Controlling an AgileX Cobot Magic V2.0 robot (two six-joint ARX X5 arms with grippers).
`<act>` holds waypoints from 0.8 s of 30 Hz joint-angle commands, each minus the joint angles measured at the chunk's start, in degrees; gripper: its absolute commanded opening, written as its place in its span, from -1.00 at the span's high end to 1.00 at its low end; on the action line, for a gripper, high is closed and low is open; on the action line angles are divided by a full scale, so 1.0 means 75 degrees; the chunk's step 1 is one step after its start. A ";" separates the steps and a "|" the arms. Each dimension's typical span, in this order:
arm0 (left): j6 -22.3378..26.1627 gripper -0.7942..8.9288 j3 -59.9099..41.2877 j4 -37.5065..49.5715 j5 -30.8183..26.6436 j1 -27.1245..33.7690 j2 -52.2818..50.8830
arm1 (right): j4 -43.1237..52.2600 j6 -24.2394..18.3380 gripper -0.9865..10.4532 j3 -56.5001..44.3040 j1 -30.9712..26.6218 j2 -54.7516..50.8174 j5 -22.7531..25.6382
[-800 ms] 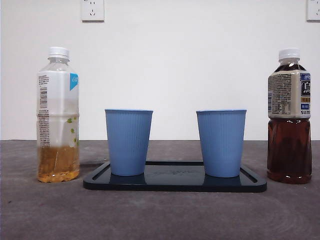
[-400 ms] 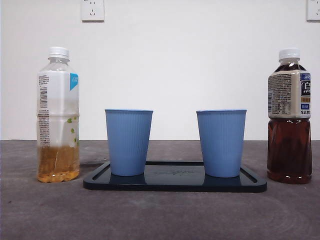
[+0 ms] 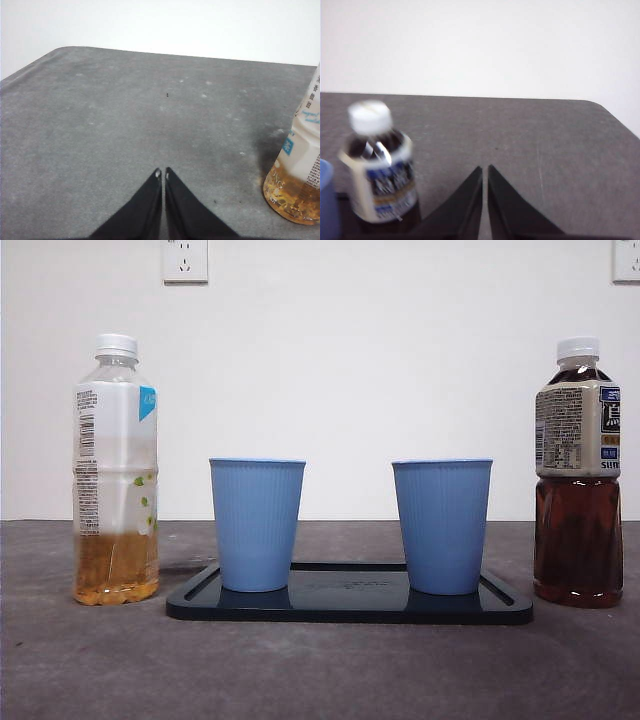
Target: Pour the drink into the cup
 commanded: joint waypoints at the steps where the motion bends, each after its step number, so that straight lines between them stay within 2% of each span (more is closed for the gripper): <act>1: -0.0023 0.82 -0.0154 0.0117 -0.0023 0.0015 -0.0009 | 0.0571 0.0297 0.80 -0.1107 -0.0096 -0.0495 0.0023; 7: -0.0023 0.82 -0.0154 0.0119 -0.0023 0.0015 -0.0009 | 0.0437 0.0294 0.80 -0.1988 -0.0280 -0.1279 -0.0213; 10: -0.0023 0.82 -0.0154 0.0117 -0.0023 0.0015 -0.0009 | 0.0254 0.0221 0.80 -0.1988 -0.0329 -0.1317 -0.0242; 18: -0.0023 0.82 -0.0154 0.0117 -0.0023 0.0015 -0.0009 | -0.0172 0.0020 0.80 -0.1988 -0.0670 -0.1317 -0.1276; 24: -0.0023 0.82 -0.0154 0.0119 -0.0023 0.0015 -0.0009 | -0.0050 0.0020 0.80 -0.1988 -0.0711 -0.1317 -0.1323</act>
